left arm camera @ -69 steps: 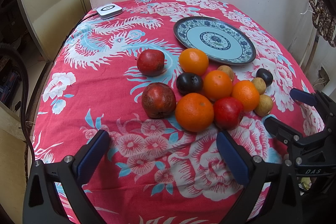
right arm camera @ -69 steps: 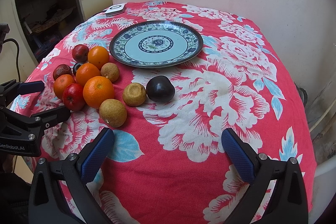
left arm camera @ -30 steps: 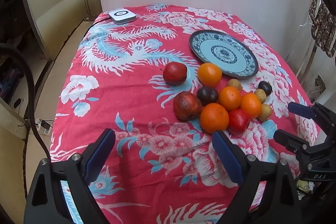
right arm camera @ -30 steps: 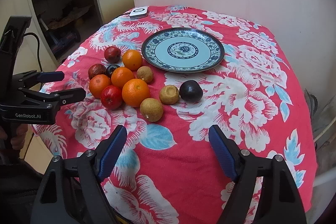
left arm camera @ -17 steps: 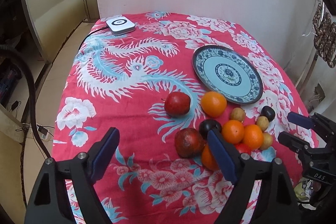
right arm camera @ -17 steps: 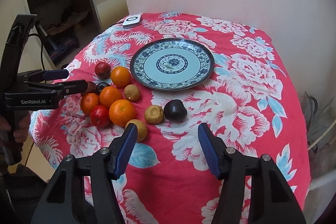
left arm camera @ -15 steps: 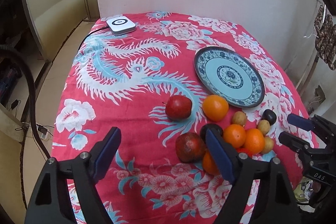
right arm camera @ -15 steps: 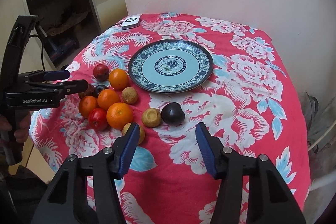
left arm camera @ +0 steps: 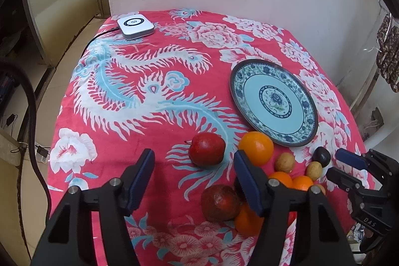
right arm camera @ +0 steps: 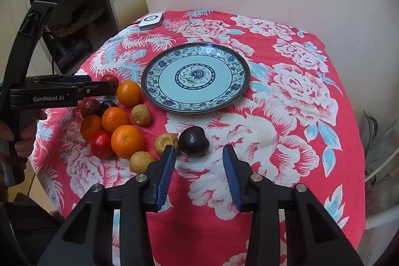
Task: Organize fruits
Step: 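Grasp the red apple with the left tool while the right tool grasps the dark plum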
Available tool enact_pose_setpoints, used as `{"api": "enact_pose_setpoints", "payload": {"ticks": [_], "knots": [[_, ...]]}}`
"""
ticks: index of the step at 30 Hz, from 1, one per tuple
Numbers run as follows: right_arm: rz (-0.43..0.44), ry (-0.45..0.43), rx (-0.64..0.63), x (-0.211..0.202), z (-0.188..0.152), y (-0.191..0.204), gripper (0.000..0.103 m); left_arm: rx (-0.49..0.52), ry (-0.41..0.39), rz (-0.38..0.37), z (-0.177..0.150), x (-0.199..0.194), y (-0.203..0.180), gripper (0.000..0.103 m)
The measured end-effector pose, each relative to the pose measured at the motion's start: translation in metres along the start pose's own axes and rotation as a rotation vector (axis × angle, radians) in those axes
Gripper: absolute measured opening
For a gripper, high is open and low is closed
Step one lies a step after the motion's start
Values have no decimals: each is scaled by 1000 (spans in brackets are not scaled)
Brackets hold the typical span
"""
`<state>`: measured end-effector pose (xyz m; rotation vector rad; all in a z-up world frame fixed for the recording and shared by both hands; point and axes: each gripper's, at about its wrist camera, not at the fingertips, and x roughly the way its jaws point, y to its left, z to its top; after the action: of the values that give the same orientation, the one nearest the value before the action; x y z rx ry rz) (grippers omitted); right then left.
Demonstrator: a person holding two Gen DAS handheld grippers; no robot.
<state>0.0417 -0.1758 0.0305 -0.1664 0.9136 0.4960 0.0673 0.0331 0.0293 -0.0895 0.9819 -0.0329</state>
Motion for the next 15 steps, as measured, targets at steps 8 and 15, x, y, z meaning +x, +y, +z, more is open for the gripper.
{"api": "enact_pose_setpoints", "payload": {"ticks": [8,15], "knots": [[0,14,-30,6,-1,2,40,0,13,-13,0,7,-4,49],[-10,16,-57,10,2,2,40,-9,17,-23,1,10,-5,38]]}}
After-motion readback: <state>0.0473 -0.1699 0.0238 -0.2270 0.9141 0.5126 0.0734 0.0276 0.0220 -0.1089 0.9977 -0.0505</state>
